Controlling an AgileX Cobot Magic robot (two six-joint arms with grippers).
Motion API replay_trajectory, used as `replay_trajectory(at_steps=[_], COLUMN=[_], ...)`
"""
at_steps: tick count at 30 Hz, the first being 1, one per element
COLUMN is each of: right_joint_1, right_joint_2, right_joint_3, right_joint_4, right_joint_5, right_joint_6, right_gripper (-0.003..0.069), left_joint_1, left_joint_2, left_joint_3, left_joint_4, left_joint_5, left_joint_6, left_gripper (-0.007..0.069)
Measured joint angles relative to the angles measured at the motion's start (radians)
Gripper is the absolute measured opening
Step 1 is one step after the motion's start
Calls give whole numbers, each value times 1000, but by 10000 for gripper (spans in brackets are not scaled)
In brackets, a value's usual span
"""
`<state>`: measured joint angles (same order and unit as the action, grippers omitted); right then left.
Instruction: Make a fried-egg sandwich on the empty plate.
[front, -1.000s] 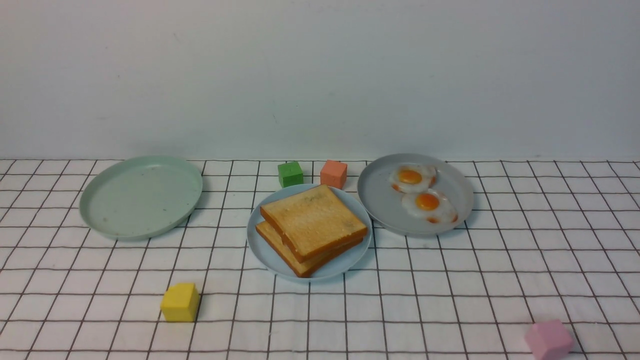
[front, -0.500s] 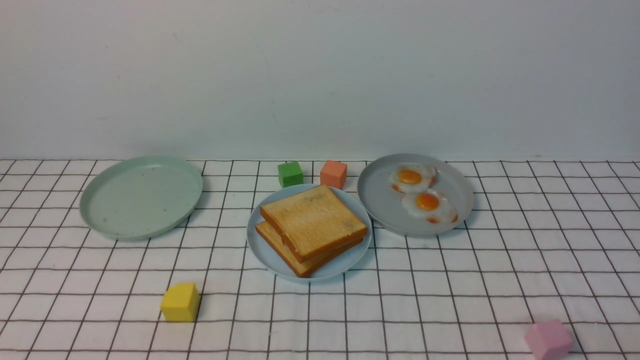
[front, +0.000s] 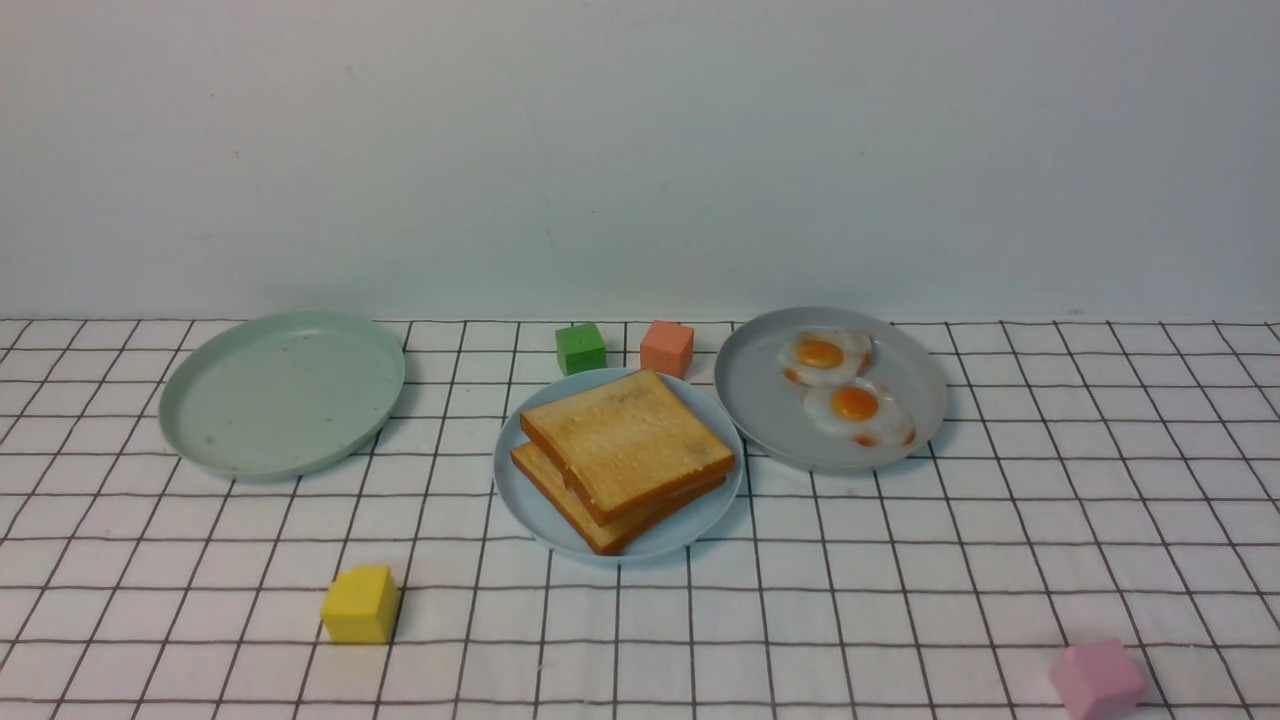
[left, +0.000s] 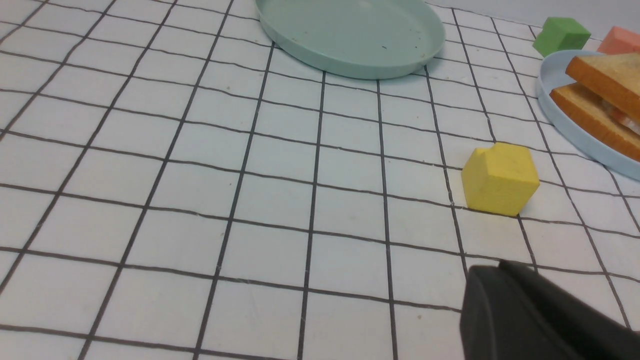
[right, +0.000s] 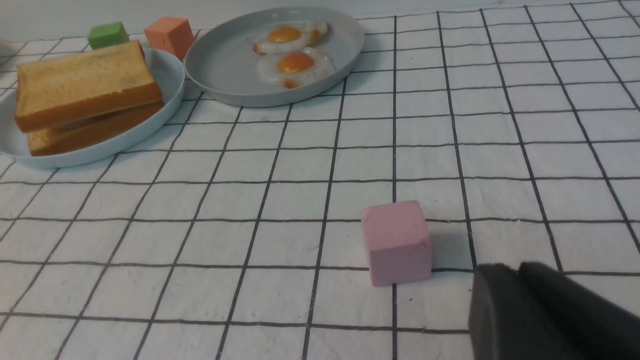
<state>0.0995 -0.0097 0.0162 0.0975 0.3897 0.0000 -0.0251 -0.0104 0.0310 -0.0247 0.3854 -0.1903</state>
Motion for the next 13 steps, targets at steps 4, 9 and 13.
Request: replay_trajectory(at_steps=[4,9,13], right_joint_1=[0,0,0], right_joint_2=[0,0,0], right_joint_3=[0,0,0], right_joint_4=[0,0,0], right_joint_5=[0,0,0], right_joint_6=[0,0,0], right_gripper=[82,88,93], left_joint_1=[0,0,0], left_joint_2=[0,0,0], left_joint_3=[0,0,0], left_joint_4=[0,0,0], left_joint_5=[0,0,0], left_joint_6=[0,0,0], left_gripper=[7,8,8])
